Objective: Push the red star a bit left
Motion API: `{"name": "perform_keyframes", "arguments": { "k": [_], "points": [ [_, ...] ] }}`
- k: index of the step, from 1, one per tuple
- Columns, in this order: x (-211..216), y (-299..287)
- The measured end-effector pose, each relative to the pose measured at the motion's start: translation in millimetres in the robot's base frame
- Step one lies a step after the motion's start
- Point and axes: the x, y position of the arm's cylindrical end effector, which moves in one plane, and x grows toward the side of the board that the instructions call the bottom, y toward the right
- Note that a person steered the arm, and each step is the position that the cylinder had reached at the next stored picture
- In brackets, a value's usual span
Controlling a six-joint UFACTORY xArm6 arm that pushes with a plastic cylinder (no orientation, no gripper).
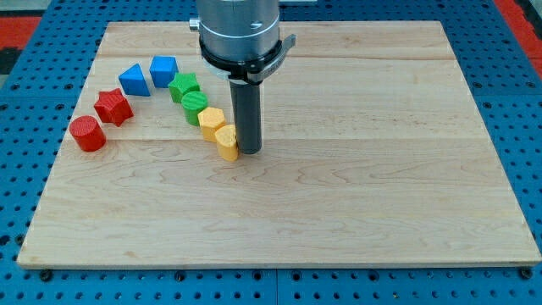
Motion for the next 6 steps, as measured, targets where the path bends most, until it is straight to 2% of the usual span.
{"name": "perform_keyframes", "arguments": {
  "k": [5,6],
  "points": [
    [14.4,-5.3],
    [57.7,-1.4]
  ]
}}
